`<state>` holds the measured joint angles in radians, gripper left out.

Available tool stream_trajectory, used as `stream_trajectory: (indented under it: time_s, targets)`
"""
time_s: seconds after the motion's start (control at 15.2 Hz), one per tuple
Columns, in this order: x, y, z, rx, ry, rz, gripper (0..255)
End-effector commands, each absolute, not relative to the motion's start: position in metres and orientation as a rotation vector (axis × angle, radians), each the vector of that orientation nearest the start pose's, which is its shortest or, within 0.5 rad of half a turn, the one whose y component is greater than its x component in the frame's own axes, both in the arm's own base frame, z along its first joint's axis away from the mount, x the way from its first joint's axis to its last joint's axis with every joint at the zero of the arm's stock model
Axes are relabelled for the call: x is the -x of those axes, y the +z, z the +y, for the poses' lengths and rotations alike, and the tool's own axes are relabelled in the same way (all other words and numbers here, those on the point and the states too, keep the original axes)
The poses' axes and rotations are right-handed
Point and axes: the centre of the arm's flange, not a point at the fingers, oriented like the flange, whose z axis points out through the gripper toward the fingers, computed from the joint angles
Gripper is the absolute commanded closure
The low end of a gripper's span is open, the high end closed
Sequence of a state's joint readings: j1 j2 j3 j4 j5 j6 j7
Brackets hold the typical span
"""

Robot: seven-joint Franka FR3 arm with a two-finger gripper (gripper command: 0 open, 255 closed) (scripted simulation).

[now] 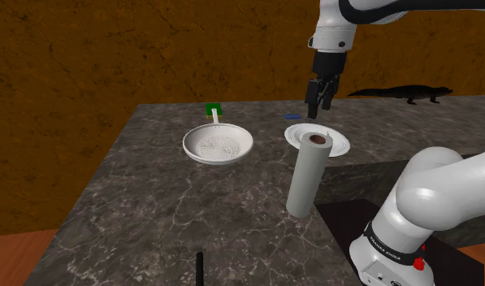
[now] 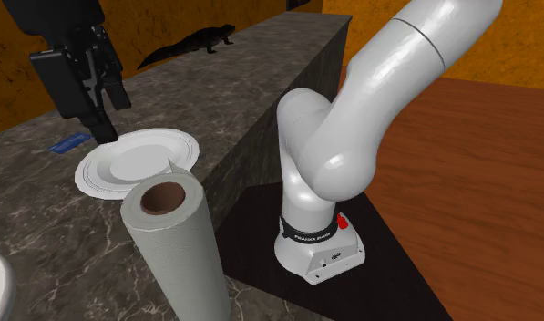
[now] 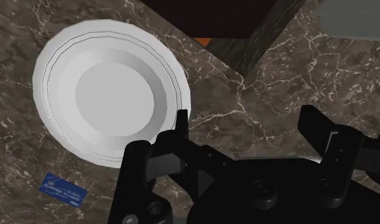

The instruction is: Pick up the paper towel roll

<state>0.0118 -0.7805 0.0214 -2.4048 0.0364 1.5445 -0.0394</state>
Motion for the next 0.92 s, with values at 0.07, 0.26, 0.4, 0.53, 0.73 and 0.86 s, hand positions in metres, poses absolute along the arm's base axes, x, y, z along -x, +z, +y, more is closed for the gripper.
stream_trajectory:
  time_s: [0.07, 0.26, 0.4, 0.53, 0.73, 0.86]
  targets:
    - [-0.300, 0.567, 0.029, 3.118, 0.117, -0.141, 0]
    - [-0.291, 0.577, 0.068, 3.121, 0.093, -0.257, 0]
    - [-0.282, 0.583, 0.094, 3.121, 0.077, -0.336, 0]
    - [-0.273, 0.589, 0.120, 3.119, 0.062, -0.414, 0]
    - [-0.256, 0.597, 0.157, 3.112, 0.037, -0.531, 0]
    - [-0.243, 0.603, 0.181, 3.104, 0.021, -0.610, 0]
